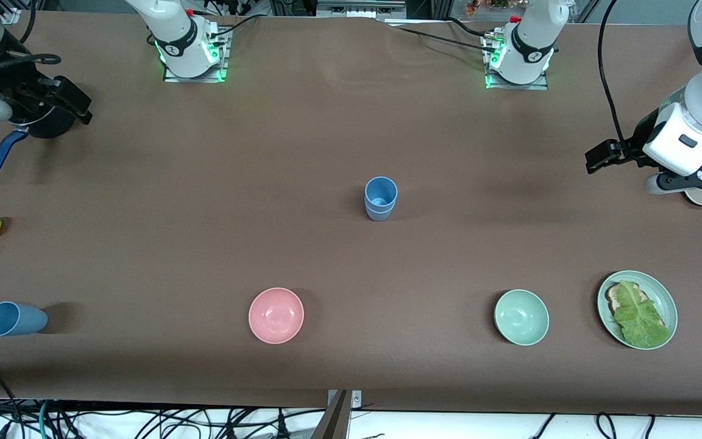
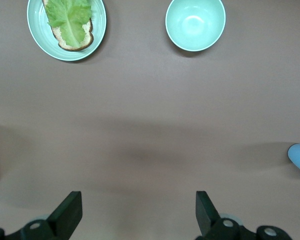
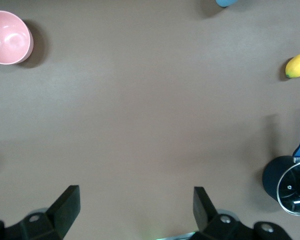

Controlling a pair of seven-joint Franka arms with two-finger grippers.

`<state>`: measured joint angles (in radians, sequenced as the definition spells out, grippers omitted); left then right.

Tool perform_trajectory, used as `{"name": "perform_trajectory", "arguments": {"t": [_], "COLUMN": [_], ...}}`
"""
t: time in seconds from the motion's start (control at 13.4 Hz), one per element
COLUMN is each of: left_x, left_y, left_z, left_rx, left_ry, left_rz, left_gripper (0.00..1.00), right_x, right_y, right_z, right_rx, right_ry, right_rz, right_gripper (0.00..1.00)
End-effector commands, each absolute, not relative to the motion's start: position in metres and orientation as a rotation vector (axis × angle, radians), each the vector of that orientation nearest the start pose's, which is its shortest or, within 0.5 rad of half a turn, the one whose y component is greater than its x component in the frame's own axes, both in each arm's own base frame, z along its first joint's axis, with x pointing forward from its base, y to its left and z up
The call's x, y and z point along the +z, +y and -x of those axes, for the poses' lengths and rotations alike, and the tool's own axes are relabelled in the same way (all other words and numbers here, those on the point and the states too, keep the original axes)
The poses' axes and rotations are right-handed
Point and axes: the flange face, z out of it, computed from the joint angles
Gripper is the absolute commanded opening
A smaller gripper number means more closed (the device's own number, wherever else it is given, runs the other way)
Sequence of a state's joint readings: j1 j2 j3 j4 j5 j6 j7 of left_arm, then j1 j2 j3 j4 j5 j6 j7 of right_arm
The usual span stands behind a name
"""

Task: Stack blue cups with both arms

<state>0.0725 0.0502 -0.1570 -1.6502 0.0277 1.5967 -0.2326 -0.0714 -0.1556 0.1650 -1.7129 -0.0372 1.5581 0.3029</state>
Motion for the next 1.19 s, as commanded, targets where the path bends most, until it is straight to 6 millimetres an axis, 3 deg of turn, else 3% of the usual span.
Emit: {"name": "perform_trajectory", "arguments": {"t": [0.0,0.37,0.52,0.89,1.12], "left_x": [0.566,0.565,0.566,0.566,0.566], "left_y": [-0.044,-0.044,-0.043,-0.045,-0.044], "left_z": [-0.565,-0.561,-0.561,-0.561,-0.561], "left_rx": [0.162,0.209,0.204,0.207,0.207], "left_ry": [-0.192,-0.192,-0.194,-0.190,-0.192], "left_rz": [3.114,3.107,3.108,3.107,3.109], "left_gripper": [1.00,1.00,1.00,1.00,1.00], "right_x": [0.644,0.632,0.624,0.631,0.627], "right_y": [0.035,0.015,0.014,0.013,0.012], "right_z": [-0.499,-0.513,-0.519,-0.546,-0.549], "right_rx": [-0.014,0.018,0.045,0.129,0.143], "right_ry": [0.273,0.136,0.131,0.113,0.115], "right_rz": [3.173,3.170,3.170,3.156,3.152], "right_gripper": [1.00,1.00,1.00,1.00,1.00]}}
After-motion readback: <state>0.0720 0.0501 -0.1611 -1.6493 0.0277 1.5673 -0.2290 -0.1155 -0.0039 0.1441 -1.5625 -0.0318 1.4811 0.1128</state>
